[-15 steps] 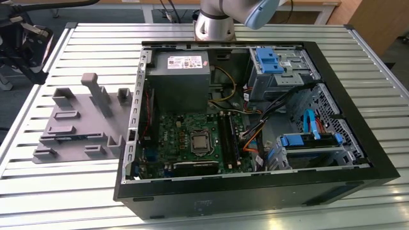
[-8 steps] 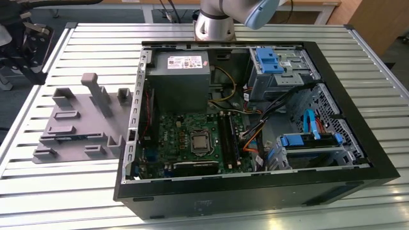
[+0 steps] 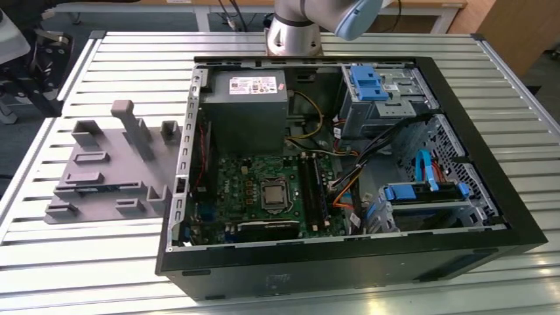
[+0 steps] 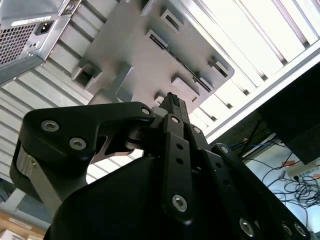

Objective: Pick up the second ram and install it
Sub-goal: 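Pick up the second ram and move it above second insertion slot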

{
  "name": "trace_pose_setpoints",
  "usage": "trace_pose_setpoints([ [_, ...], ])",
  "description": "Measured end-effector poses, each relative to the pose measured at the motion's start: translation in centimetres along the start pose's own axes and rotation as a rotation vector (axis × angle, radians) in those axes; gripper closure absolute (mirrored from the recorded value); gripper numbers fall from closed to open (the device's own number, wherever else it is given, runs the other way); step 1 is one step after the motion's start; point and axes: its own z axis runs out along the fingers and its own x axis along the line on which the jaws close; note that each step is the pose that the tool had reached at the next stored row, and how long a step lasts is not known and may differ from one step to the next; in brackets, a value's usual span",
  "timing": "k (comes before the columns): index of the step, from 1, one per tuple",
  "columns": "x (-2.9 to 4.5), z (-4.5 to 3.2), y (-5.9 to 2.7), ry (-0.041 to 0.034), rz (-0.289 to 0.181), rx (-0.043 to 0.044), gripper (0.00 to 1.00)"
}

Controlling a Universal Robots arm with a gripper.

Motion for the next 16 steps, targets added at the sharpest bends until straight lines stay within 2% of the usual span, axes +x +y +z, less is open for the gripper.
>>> trace_pose_setpoints([
  [16, 0.0, 0.08, 0.0, 0.0075, -0.202, 0.003, 0.89],
])
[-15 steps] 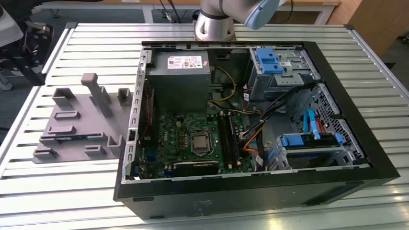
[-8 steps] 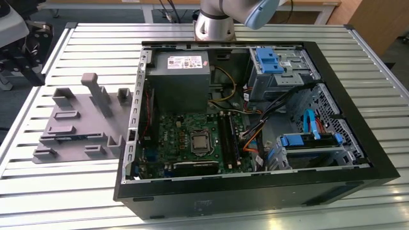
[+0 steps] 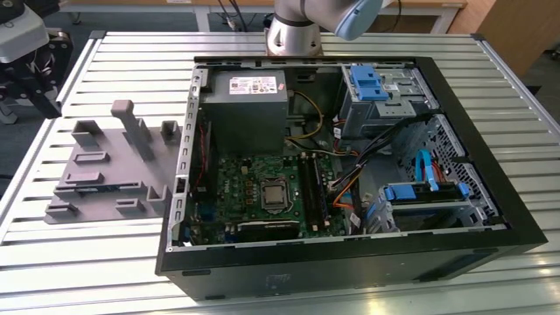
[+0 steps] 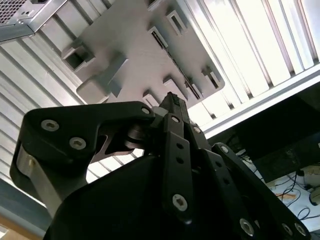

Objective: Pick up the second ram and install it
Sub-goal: 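Pick up the second ram and move it above second insertion slot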

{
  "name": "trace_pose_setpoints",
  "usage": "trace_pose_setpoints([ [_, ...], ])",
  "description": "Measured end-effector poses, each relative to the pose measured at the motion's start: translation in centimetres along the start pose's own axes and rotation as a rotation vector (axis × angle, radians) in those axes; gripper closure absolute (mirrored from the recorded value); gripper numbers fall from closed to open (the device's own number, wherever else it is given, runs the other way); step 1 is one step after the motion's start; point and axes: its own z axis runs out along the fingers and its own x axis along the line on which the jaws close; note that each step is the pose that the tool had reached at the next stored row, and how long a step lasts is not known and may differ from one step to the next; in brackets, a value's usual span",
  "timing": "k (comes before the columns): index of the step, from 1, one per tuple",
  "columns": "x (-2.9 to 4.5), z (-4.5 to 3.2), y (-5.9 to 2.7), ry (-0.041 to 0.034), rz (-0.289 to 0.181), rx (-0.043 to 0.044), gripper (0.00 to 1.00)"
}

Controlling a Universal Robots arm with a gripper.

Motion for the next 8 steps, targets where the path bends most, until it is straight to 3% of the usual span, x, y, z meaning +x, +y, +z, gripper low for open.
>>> trace_pose_setpoints([
  [8, 0.0, 0.06, 0.0, 0.0039, -0.121, 0.0003, 0.89],
])
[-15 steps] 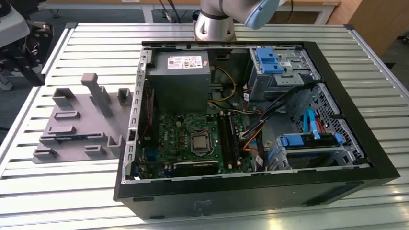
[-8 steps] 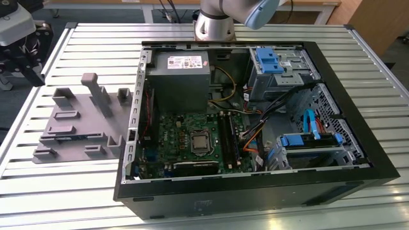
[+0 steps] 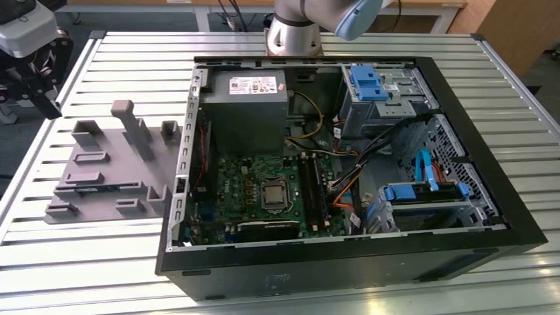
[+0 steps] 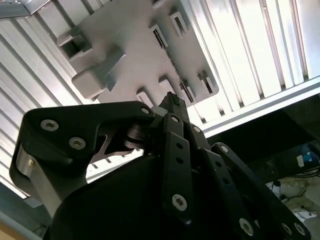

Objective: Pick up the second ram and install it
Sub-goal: 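Pick up the second ram and move it above second insertion slot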

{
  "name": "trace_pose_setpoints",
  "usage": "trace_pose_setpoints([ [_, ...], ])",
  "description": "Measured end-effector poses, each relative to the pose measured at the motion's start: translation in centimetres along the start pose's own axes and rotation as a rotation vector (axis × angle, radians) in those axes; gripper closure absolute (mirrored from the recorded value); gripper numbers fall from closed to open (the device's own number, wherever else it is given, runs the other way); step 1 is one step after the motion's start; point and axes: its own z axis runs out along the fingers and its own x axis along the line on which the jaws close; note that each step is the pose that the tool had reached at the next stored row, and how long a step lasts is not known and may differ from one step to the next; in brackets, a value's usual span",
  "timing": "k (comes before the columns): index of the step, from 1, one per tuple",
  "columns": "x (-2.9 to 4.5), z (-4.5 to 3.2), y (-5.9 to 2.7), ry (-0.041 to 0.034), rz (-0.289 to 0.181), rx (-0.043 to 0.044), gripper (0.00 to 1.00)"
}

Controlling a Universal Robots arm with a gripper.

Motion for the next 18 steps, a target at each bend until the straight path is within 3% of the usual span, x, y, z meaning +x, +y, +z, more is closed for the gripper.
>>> trace_pose_setpoints([
  [12, 0.0, 0.09, 0.0, 0.0054, -0.194, -0.001, 0.89],
  [18, 0.0, 0.16, 0.0, 0.0085, -0.318, -0.0021, 0.89],
])
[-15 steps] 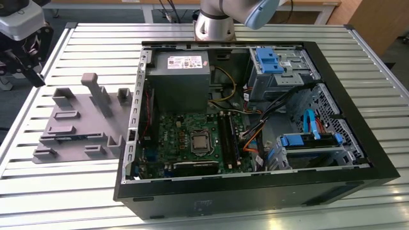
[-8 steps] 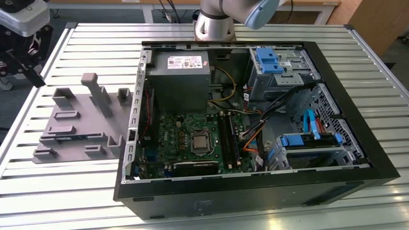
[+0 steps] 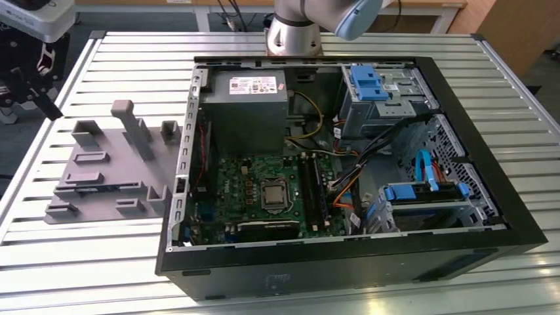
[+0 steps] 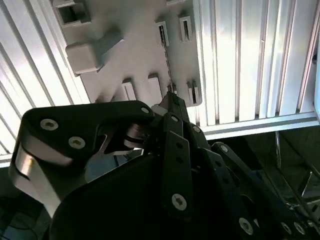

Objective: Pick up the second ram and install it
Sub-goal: 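Pick up the second ram and move it above second insertion slot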

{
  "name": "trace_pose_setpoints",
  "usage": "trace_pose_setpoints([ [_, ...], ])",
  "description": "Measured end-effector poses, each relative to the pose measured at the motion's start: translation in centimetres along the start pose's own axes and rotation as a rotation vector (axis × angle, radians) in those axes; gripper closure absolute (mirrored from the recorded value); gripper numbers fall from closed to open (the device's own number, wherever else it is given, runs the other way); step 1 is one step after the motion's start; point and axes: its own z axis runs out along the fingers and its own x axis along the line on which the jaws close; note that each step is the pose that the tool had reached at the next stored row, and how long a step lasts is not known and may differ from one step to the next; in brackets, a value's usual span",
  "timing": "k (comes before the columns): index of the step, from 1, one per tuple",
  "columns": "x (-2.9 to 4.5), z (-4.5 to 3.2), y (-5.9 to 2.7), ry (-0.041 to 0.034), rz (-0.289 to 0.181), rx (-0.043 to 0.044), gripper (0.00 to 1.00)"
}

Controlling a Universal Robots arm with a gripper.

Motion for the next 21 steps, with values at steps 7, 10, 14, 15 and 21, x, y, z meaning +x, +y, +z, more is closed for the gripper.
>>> trace_pose_setpoints([
  [7, 0.0, 0.1, 0.0, 0.0039, -0.164, -0.0015, 0.89],
  [10, 0.0, 0.13, 0.0, 0.0051, -0.217, -0.0021, 0.89],
  [14, 0.0, 0.18, 0.0, 0.0067, -0.291, -0.0029, 0.89],
  [15, 0.0, 0.19, 0.0, 0.007, -0.309, -0.0031, 0.89],
  [21, 0.0, 0.27, 0.0, 0.009, -0.418, -0.0047, 0.89],
])
